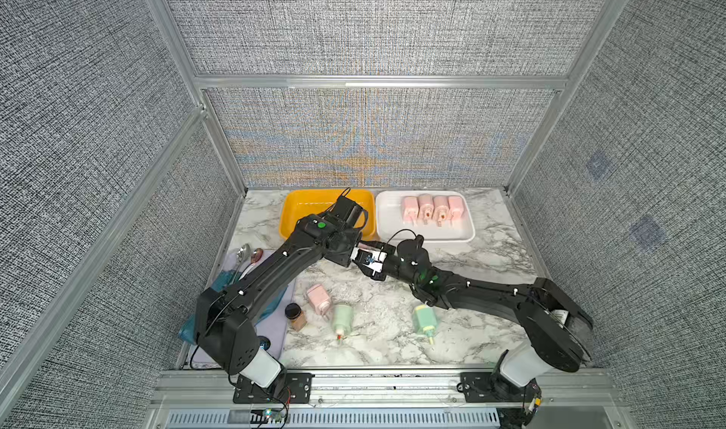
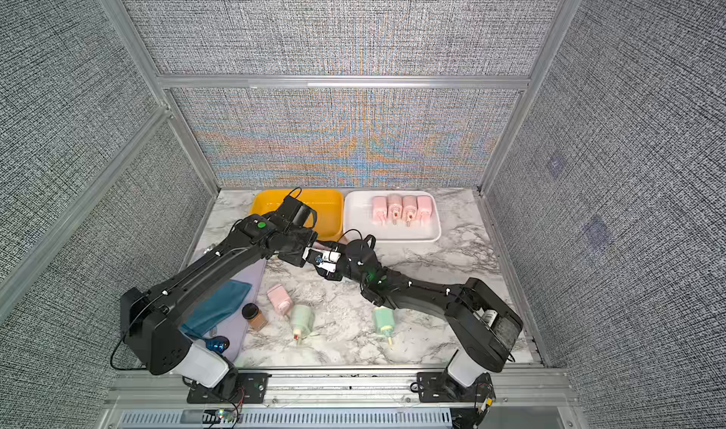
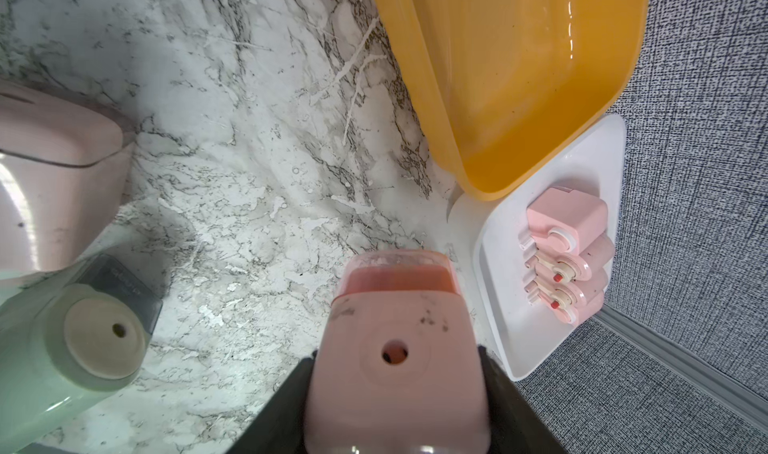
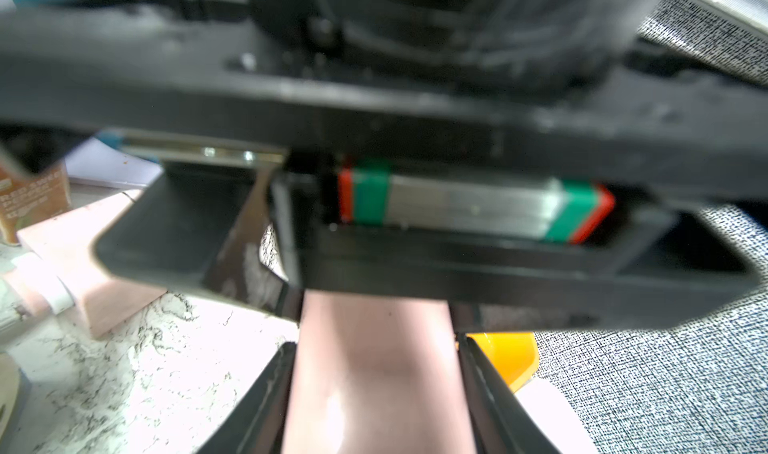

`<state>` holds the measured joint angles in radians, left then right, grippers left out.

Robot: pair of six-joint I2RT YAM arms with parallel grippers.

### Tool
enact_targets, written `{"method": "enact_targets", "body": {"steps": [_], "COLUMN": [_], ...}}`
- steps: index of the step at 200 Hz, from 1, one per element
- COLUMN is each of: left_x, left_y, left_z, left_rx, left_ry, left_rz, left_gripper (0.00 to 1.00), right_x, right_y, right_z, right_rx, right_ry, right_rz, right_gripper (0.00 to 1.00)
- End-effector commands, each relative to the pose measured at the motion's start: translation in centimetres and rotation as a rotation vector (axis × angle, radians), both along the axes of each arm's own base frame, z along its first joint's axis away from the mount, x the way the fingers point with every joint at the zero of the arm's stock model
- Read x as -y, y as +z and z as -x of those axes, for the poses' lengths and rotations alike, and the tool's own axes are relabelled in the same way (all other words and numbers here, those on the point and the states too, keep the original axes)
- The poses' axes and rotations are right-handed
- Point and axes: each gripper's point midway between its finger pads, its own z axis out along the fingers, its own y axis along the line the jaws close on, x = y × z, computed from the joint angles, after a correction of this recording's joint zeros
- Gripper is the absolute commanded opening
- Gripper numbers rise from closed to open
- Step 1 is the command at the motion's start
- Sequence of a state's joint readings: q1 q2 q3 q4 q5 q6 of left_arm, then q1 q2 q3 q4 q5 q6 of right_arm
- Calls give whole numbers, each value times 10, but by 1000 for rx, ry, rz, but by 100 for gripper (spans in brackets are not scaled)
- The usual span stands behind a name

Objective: Place the pencil sharpeners by color into the storage box
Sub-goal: Place the pencil sharpener in the storage box.

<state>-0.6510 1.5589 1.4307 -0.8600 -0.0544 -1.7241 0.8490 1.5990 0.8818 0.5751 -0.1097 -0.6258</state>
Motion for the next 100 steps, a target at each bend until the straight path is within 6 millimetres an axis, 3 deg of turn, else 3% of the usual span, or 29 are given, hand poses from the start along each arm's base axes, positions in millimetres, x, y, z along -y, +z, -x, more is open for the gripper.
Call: {"method": "enact_targets", "body": {"steps": [1, 15, 45, 100], "left_x": [-9, -14, -23, -25], "left_y": [5, 3, -1, 8], "left_z": [-16, -18, -23, -37], "left_rx": [94, 108, 128, 219], "left_ry": [-29, -35, -45, -229], "left_rz": [-76, -112, -181, -321], "left_gripper": [78, 99, 100, 100], "right_x": [0, 2, 7, 20], "right_y": [15, 14, 12, 16], "right_z": [-2, -7, -17, -45], "right_rx": [-10, -19, -55, -125], "right_ry": [-4, -29, -68, -185], "right_rz": [-74, -81, -102, -185], "right_gripper": [0, 0, 0, 0]}}
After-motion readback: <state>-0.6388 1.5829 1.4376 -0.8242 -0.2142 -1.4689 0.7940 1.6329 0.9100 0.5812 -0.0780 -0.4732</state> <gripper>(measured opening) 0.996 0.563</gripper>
